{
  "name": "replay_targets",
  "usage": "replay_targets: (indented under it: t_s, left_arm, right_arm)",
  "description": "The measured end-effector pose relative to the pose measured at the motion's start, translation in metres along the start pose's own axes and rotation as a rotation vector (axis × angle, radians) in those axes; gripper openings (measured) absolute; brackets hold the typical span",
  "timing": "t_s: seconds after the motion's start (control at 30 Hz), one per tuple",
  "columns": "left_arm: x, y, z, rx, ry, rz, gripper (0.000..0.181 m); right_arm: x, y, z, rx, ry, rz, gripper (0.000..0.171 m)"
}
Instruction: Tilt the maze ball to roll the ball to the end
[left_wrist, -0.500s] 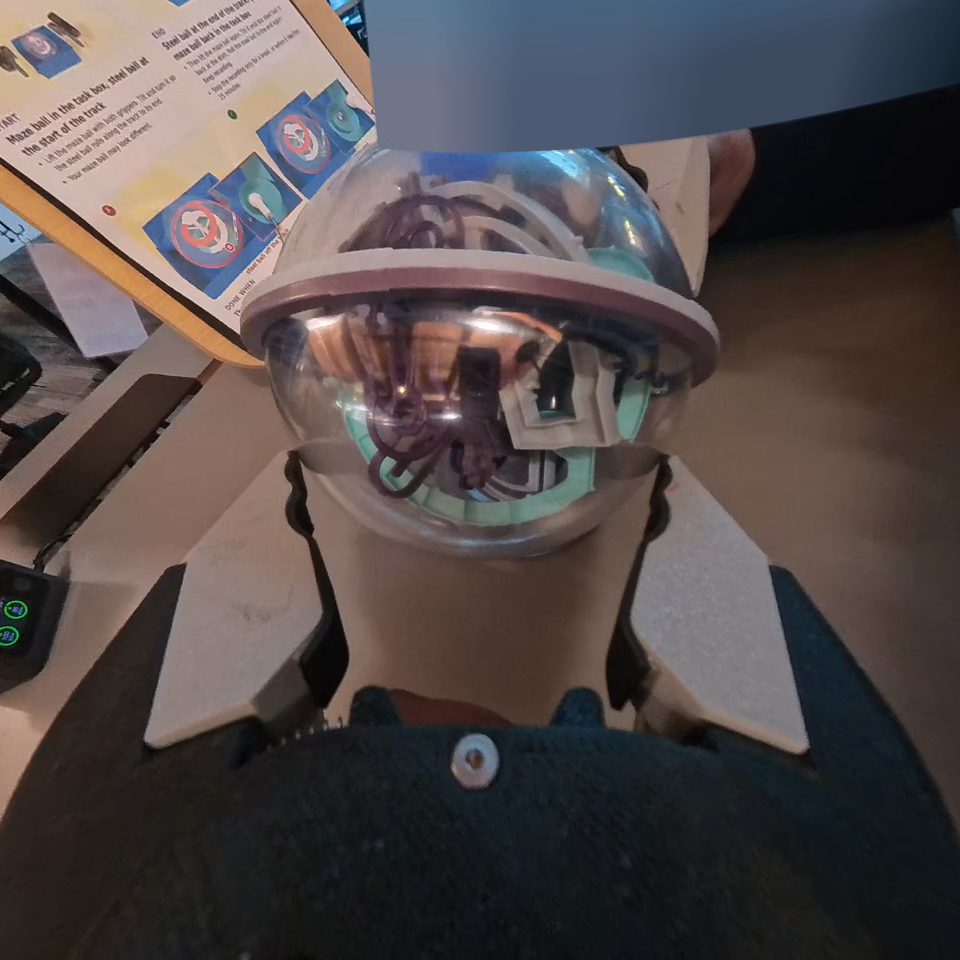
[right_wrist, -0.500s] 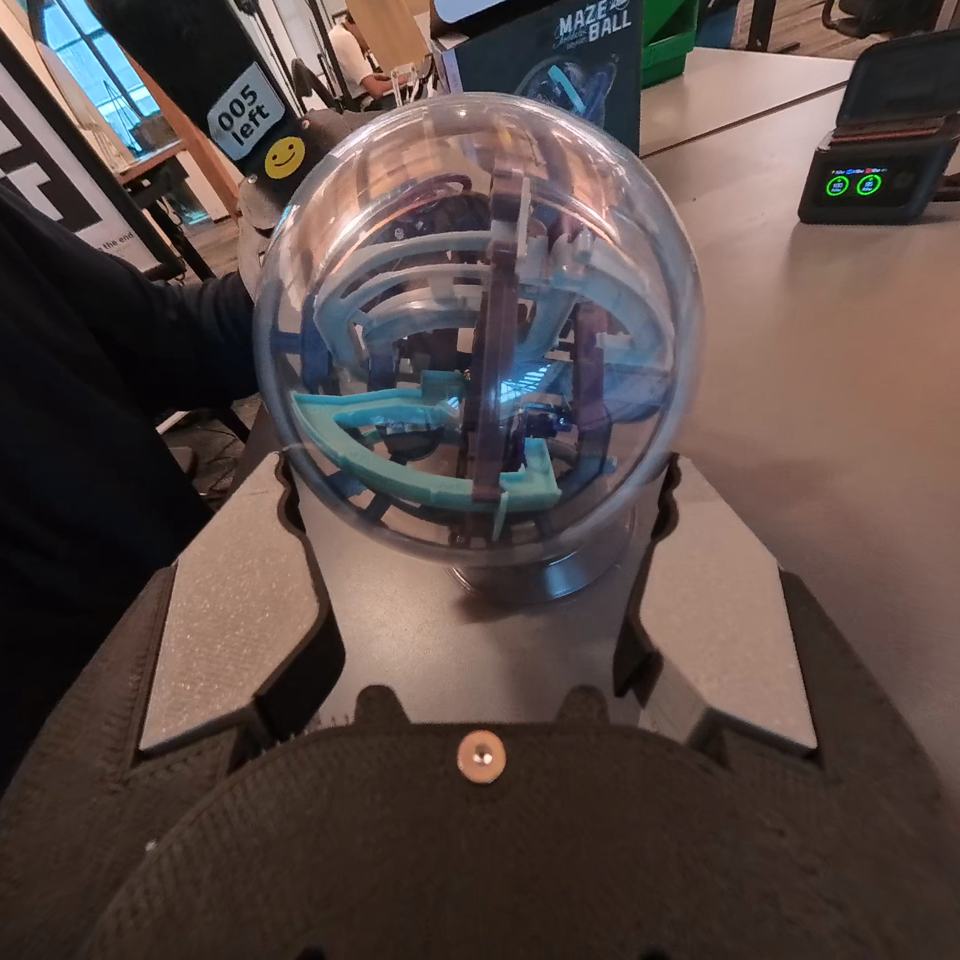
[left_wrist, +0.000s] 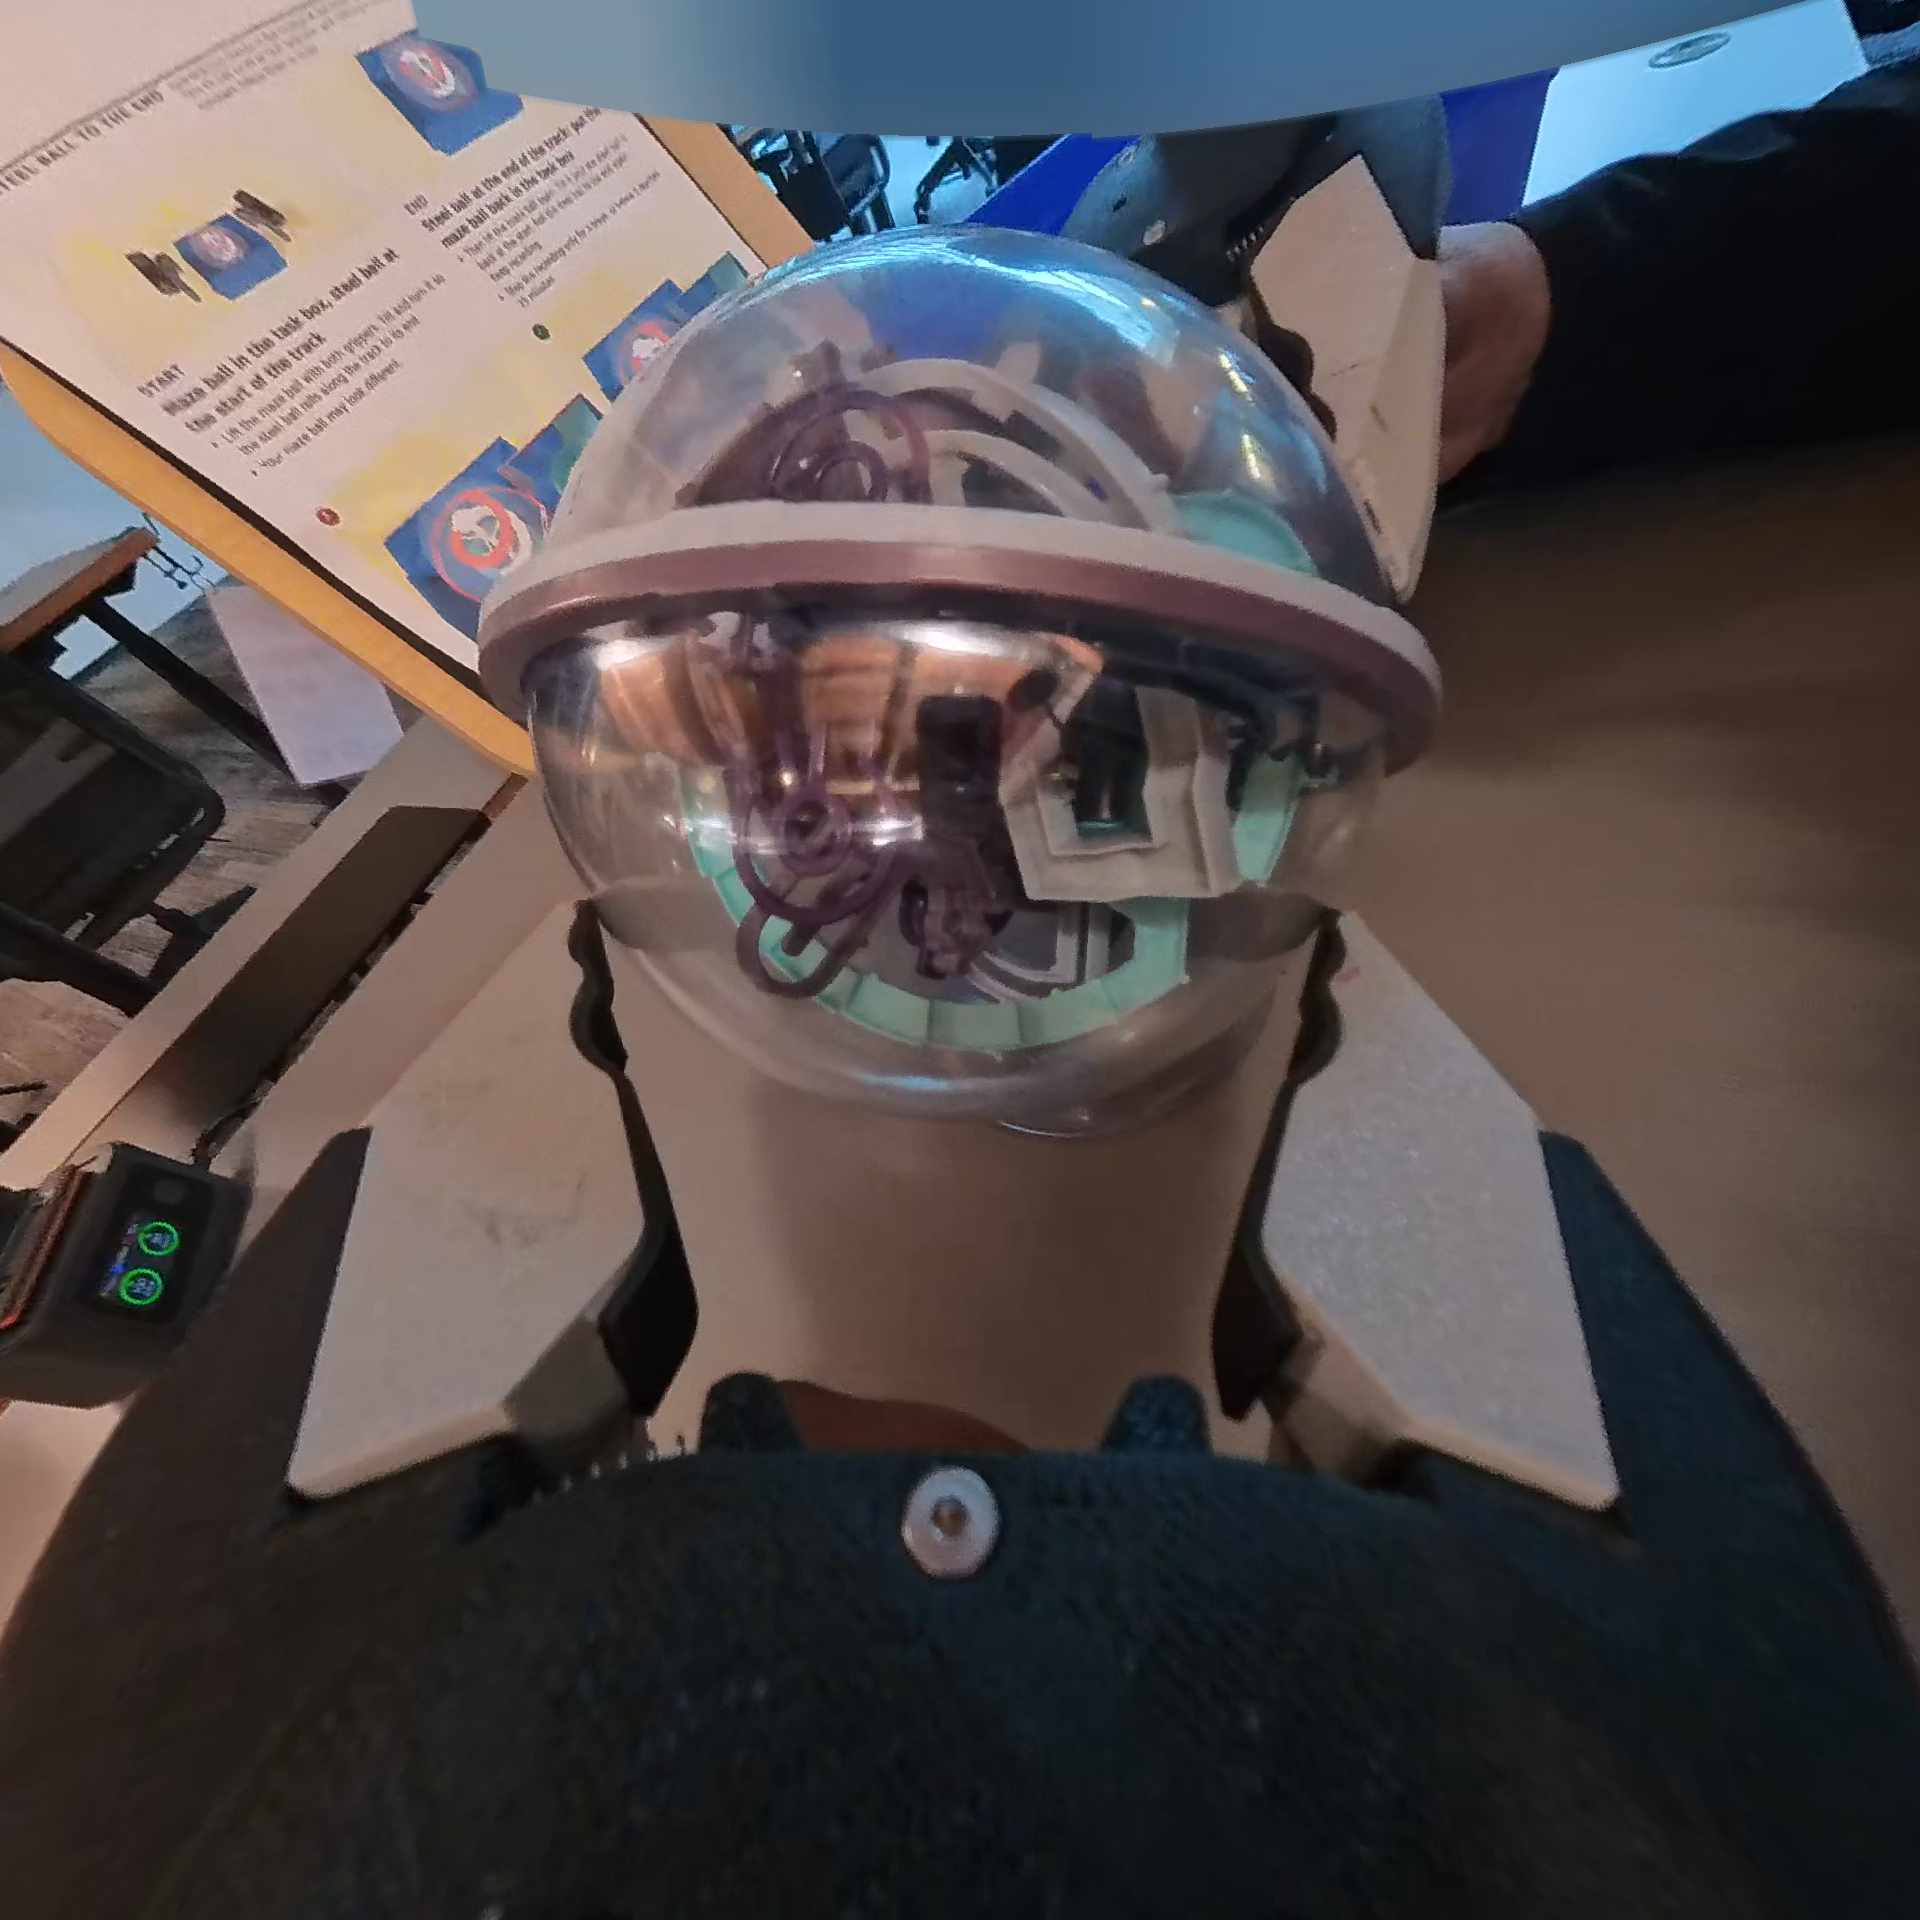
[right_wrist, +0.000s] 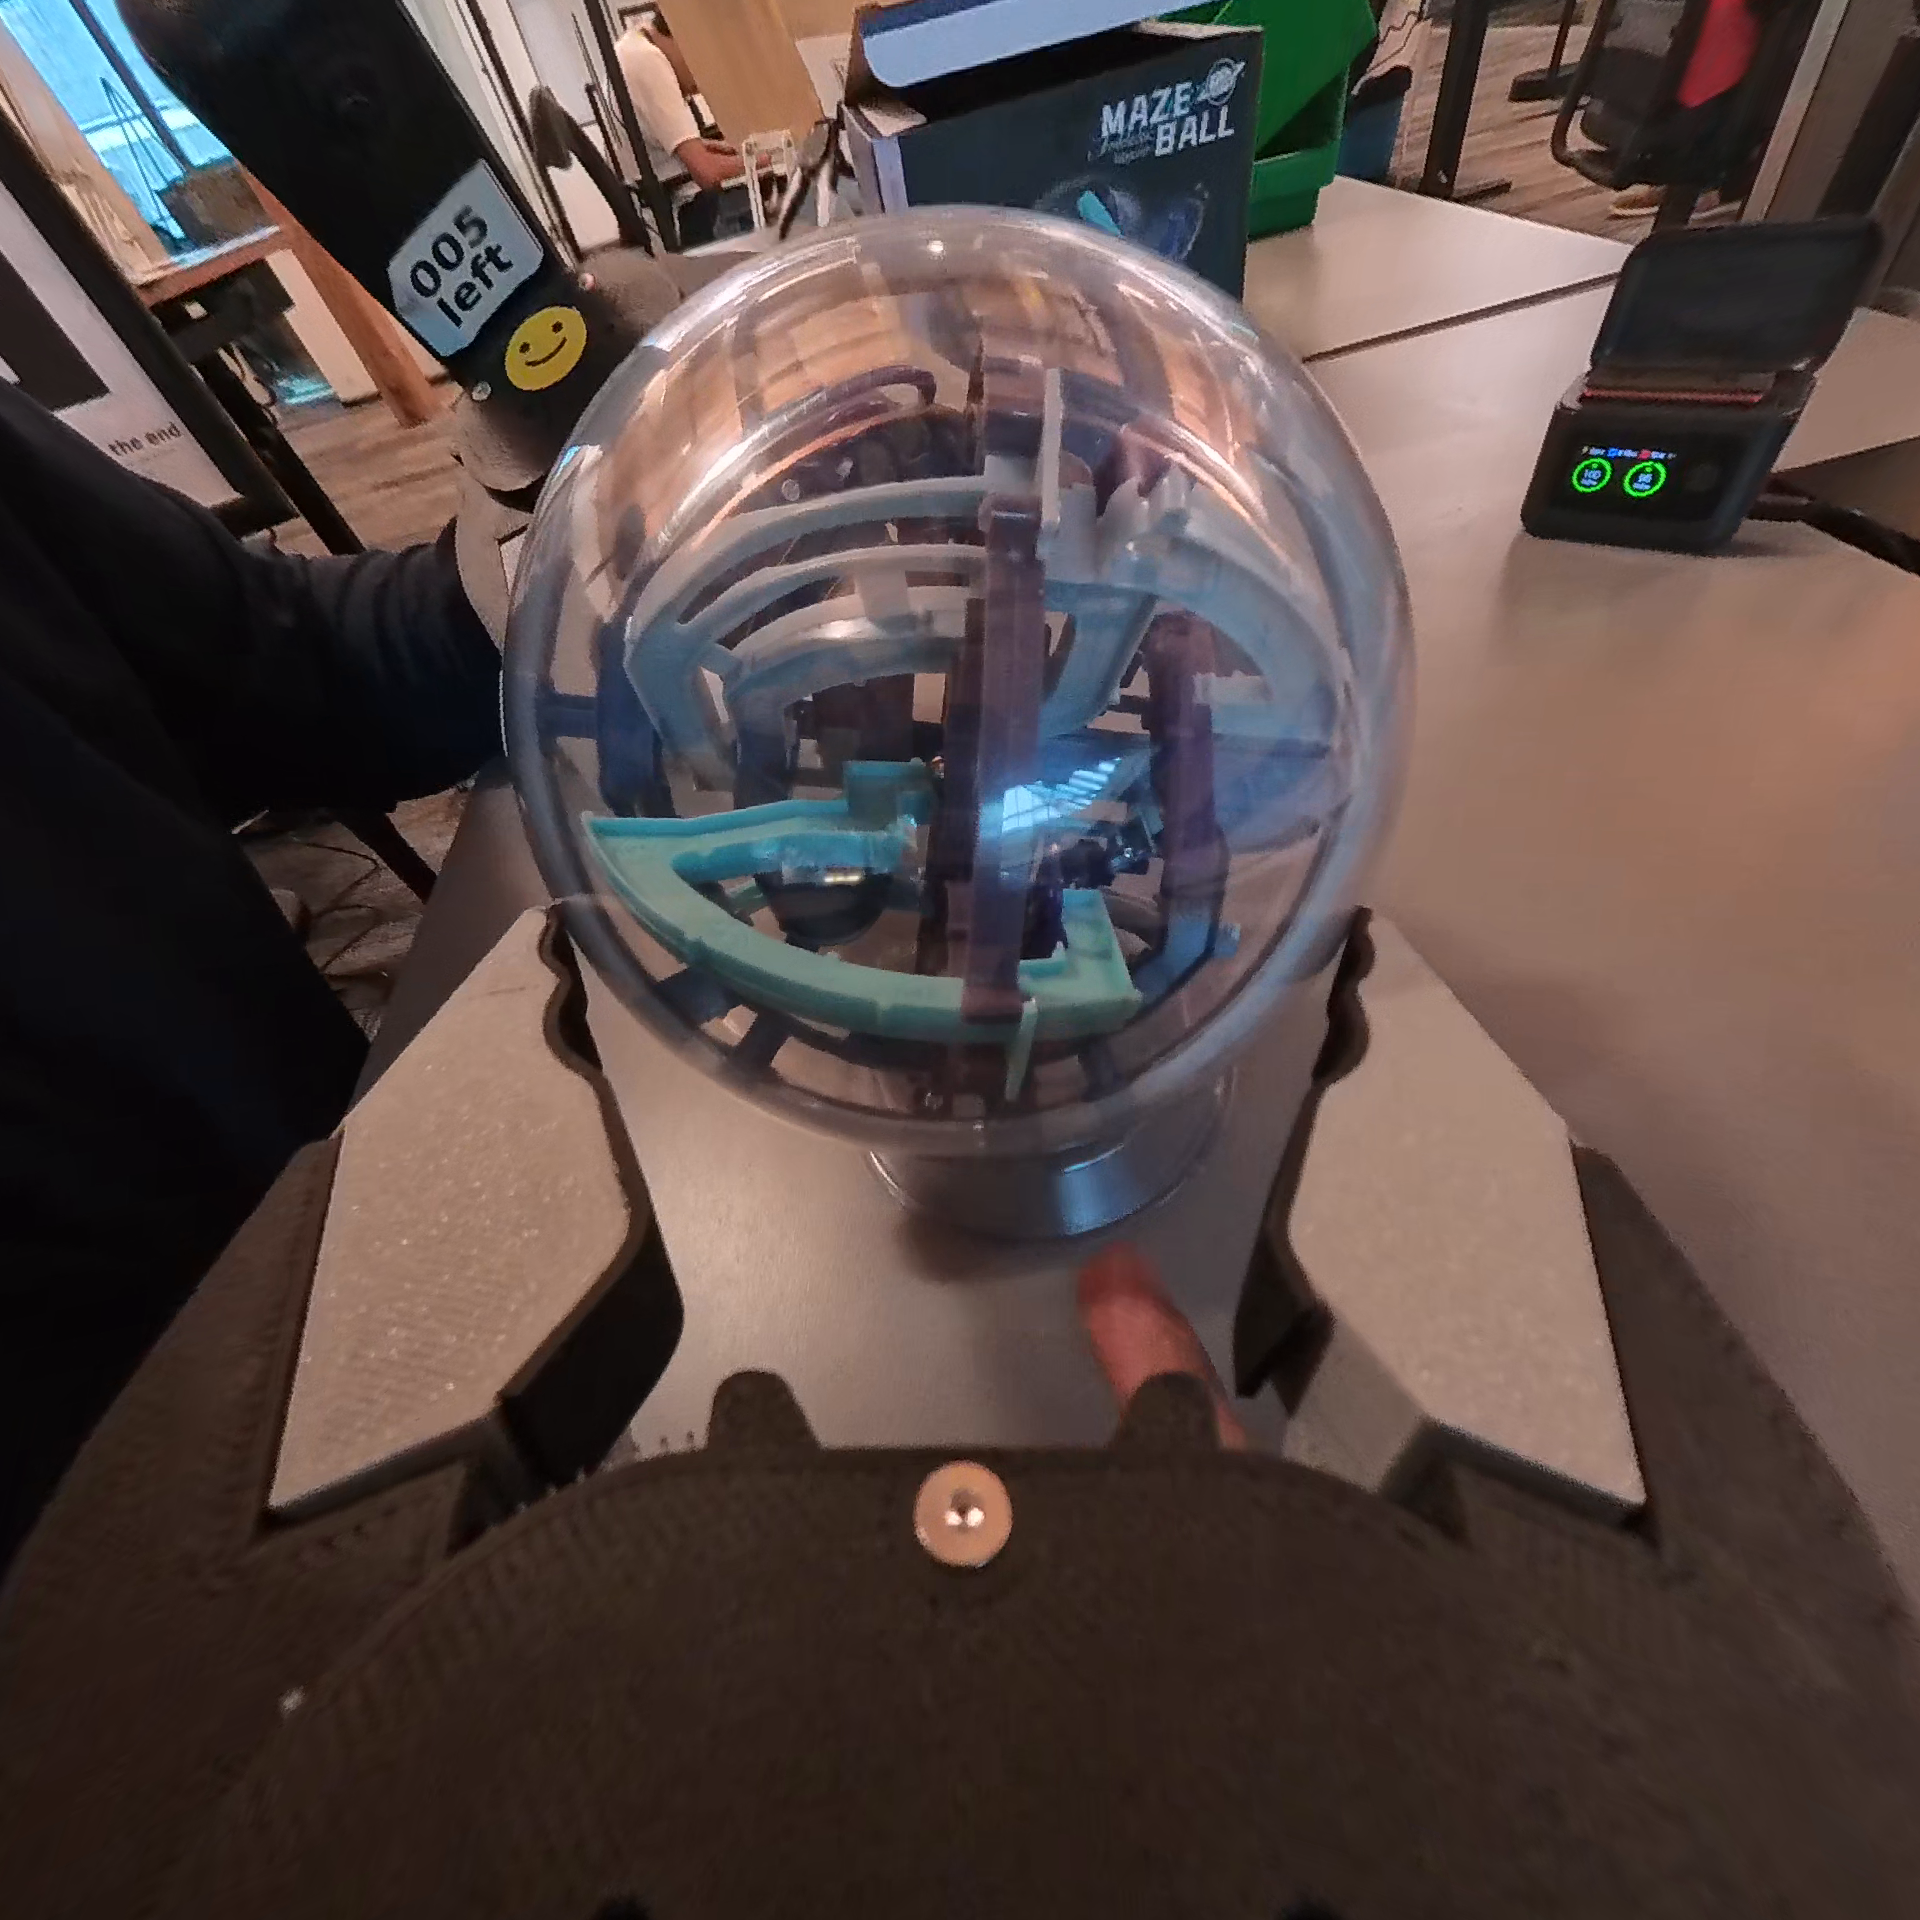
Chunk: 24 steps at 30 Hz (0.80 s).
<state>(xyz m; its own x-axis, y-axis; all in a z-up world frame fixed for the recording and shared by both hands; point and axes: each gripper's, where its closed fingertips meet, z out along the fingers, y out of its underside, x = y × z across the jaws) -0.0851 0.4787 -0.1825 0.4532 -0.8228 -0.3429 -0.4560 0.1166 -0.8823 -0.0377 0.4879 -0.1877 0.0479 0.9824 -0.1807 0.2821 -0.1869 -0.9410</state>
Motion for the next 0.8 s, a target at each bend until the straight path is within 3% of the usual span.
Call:
replay_targets:
  t_s: [0.27, 0.8]
  left_arm:
    - [-0.001, -0.018, -0.009, 0.045, -0.011, 0.018, 0.129]
    - [-0.005, -0.018, -0.01, 0.05, -0.046, 0.05, 0.13]
  right_arm:
    - [-0.007, -0.011, 0.001, 0.081, -0.049, 0.028, 0.14]
    - [-0.006, -0.018, 0.002, 0.086, -0.005, -0.031, 0.141]
